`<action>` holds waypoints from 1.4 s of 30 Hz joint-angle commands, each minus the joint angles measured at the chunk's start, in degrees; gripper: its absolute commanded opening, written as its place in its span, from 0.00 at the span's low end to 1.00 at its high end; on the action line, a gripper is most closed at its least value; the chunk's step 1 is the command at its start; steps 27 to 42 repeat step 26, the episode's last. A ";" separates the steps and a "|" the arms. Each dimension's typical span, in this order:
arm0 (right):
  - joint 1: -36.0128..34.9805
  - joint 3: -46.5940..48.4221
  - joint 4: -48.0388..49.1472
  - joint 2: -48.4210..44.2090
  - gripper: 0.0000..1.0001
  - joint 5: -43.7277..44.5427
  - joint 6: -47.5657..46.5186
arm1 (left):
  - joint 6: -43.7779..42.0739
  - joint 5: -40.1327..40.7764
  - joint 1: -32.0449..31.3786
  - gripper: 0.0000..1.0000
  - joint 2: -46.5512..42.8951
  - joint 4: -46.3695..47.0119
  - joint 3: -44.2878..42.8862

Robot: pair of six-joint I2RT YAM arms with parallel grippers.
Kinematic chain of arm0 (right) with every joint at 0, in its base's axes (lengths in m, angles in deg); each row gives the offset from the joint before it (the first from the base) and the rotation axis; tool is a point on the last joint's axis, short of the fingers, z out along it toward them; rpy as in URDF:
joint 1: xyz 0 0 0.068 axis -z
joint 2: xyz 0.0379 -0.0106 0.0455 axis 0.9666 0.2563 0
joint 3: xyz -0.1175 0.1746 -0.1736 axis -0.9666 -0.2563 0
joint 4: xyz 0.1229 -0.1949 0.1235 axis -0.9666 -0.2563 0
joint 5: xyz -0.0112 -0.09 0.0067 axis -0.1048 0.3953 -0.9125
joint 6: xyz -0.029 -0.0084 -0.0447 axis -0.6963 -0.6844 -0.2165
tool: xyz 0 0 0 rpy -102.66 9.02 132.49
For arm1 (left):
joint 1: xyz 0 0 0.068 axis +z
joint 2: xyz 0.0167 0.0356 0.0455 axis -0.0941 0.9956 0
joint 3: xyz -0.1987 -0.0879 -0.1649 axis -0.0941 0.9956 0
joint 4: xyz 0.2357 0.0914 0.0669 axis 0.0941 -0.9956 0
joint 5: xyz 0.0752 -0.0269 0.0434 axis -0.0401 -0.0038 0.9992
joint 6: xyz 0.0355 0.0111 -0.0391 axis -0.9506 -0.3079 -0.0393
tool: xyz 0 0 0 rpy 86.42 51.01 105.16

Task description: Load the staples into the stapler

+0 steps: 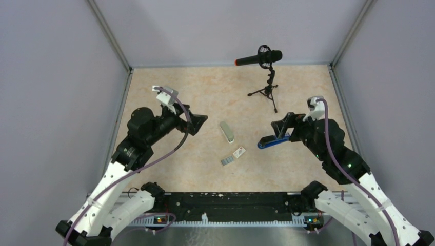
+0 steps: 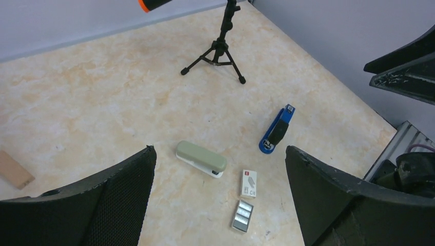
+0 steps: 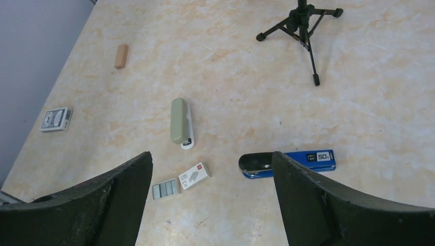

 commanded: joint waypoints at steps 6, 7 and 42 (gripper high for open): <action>-0.17 -1.96 -0.75 -6.51 0.85 0.91 4.08 | -0.71 3.93 0.00 0.99 -6.61 -1.58 4.80; -0.05 -1.62 -1.09 -6.58 0.85 0.92 4.39 | -0.83 3.92 0.02 0.99 -6.78 -1.75 4.82; -0.14 0.06 -3.13 -6.95 0.86 1.79 6.59 | -1.68 5.25 0.00 0.99 -8.68 -2.33 4.42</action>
